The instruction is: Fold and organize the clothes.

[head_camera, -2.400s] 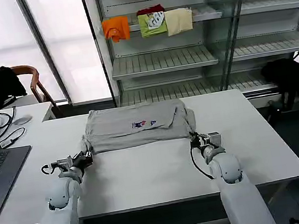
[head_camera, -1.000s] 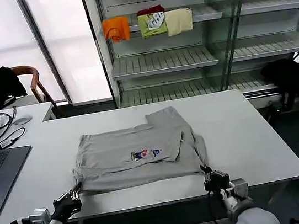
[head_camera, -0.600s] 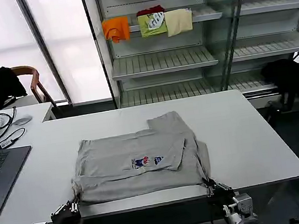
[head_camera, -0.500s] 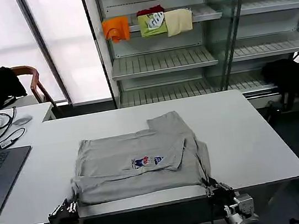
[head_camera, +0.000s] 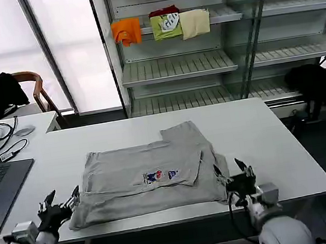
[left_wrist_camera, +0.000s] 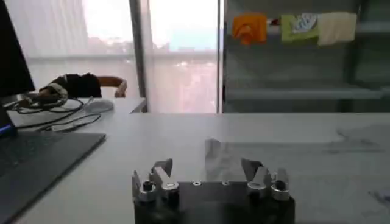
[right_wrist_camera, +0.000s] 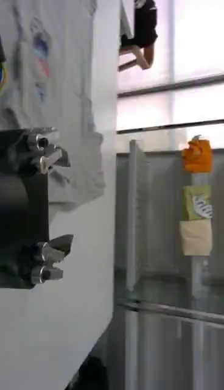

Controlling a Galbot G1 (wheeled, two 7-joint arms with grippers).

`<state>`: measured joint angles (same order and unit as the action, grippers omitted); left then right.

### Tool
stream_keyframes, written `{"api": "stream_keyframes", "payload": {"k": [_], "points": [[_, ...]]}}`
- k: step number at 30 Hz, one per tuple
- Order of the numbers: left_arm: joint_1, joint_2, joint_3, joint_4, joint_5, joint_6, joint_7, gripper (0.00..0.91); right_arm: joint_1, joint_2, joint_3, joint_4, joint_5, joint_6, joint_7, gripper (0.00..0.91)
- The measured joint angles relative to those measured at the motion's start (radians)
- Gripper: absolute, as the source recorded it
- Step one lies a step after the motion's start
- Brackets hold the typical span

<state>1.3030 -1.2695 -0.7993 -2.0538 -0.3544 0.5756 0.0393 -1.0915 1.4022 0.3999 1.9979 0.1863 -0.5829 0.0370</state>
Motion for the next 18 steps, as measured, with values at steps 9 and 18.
{"api": "stream_keyframes", "payload": {"k": [9, 18], "points": [[-0.317, 0.017, 0.128, 0.298, 0.018, 0.002, 0.006, 0.907, 0.364, 0.090, -0.020, -0.445, -0.047, 0.008, -0.055, 0.907], [-0.551, 0.016, 0.199, 0.597, 0.104, 0.002, 0.052, 0.907, 0.580, 0.151, -0.019, -0.766, -0.076, 0.049, -0.080, 0.907]]}}
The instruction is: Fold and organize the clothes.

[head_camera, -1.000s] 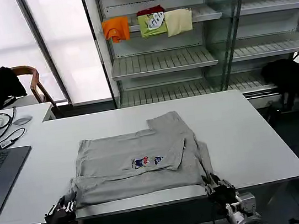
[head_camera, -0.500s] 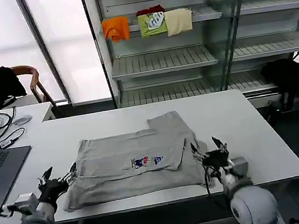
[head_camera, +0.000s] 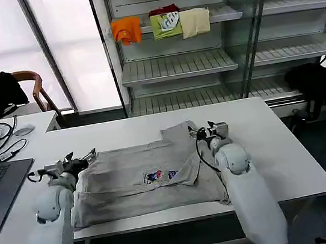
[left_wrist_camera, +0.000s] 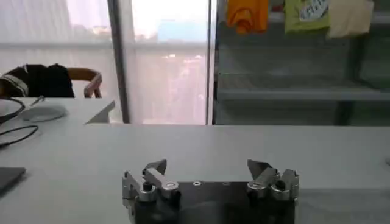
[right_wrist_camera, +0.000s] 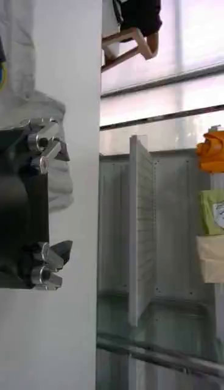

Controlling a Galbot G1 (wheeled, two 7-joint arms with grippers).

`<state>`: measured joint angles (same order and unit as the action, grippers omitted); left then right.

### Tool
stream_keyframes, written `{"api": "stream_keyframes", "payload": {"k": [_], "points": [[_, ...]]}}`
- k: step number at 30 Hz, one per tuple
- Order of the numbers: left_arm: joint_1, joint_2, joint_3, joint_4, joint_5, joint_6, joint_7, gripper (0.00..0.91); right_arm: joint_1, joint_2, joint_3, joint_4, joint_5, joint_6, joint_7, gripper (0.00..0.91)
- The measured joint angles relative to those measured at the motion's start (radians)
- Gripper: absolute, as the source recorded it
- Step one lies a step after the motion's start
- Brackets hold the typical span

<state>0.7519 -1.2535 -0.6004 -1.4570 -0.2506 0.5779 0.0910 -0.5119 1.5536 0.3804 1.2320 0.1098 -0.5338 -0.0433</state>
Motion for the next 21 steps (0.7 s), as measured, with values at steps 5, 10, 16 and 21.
{"api": "stream_keyframes", "payload": {"k": [5, 10, 16, 21], "points": [[-0.057, -0.001, 0.018, 0.108, 0.052, 0.000, 0.022, 0.887, 0.062, 0.022, 0.001, -0.119, -0.007, 0.026, -0.004, 0.907], [-0.088, 0.002, 0.030, 0.168, 0.084, 0.000, 0.039, 0.423, 0.106, 0.038, 0.003, -0.199, -0.010, 0.045, -0.003, 0.907], [-0.106, 0.004, 0.038, 0.209, 0.110, -0.001, 0.059, 0.161, 0.141, 0.049, 0.003, -0.264, -0.015, 0.056, 0.005, 0.353], [-0.109, -0.001, 0.042, 0.220, 0.121, -0.003, 0.075, 0.040, 0.148, 0.051, -0.003, -0.300, -0.026, 0.054, 0.004, 0.000]]}}
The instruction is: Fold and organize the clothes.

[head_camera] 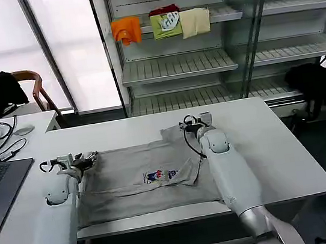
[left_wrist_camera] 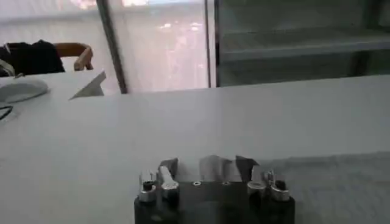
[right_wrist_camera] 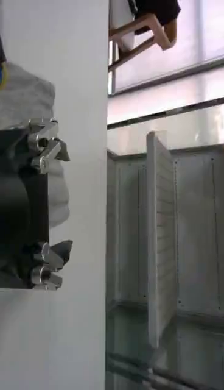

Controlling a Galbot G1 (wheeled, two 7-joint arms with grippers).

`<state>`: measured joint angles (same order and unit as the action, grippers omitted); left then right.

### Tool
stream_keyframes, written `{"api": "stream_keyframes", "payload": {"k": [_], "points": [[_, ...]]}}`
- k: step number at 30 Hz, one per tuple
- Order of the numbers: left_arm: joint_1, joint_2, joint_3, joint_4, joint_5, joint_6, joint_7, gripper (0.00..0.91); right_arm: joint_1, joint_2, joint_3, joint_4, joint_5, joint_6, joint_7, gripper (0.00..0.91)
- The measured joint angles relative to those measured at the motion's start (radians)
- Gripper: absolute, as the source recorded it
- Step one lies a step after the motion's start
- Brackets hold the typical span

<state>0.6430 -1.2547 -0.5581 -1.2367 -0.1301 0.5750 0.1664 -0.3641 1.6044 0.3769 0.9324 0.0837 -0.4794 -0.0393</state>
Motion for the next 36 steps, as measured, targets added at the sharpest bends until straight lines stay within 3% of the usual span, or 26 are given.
{"api": "stream_keyframes", "payload": {"k": [8, 20, 36], "points": [[0.004, -0.005, 0.001, 0.008, 0.010, -0.002, 0.011, 0.010, -0.010, 0.004, -0.003, -0.016, -0.023, -0.008, -0.016, 0.000], [0.020, -0.010, -0.007, -0.007, -0.004, -0.003, 0.025, 0.010, -0.051, 0.001, -0.003, 0.019, -0.025, 0.036, -0.026, 0.000], [0.061, 0.002, -0.028, -0.077, -0.086, -0.017, 0.002, 0.000, -0.141, -0.028, -0.005, 0.192, 0.029, 0.072, -0.001, 0.000]]}}
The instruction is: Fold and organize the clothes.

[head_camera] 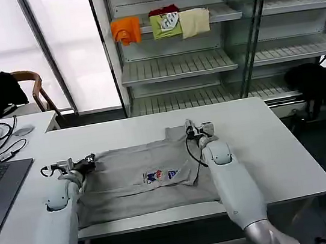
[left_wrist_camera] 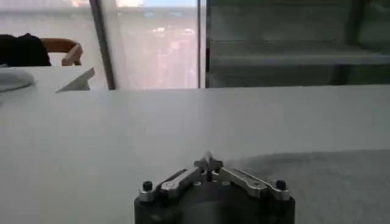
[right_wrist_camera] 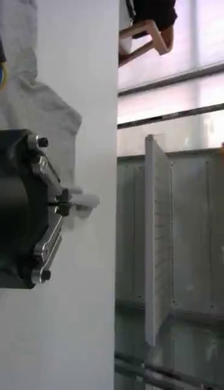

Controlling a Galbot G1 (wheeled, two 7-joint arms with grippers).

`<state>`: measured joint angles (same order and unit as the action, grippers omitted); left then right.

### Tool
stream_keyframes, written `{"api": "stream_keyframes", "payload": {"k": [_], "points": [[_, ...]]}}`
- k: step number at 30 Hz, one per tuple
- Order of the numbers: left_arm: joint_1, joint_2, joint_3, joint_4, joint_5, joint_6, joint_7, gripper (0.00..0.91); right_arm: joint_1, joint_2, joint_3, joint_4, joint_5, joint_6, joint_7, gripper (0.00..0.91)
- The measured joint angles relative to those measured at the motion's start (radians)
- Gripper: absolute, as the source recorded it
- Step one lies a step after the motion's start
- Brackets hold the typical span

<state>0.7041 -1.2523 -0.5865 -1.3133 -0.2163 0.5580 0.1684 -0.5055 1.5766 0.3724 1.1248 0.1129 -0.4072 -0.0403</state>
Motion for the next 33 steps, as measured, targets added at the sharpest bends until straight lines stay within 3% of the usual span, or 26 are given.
{"api": "stream_keyframes", "payload": {"k": [9, 19, 33], "points": [[0.055, 0.033, -0.021, -0.139, -0.092, 0.013, -0.031, 0.000, -0.109, -0.041, -0.009, 0.217, 0.045, -0.064, 0.020, 0.000], [0.204, 0.047, -0.066, -0.328, -0.172, 0.010, -0.009, 0.000, -0.311, -0.097, 0.011, 0.482, 0.071, -0.109, 0.004, 0.000], [0.434, 0.075, -0.153, -0.470, -0.235, -0.009, 0.049, 0.010, -0.593, -0.138, 0.019, 0.756, 0.017, -0.107, -0.021, 0.000]]}}
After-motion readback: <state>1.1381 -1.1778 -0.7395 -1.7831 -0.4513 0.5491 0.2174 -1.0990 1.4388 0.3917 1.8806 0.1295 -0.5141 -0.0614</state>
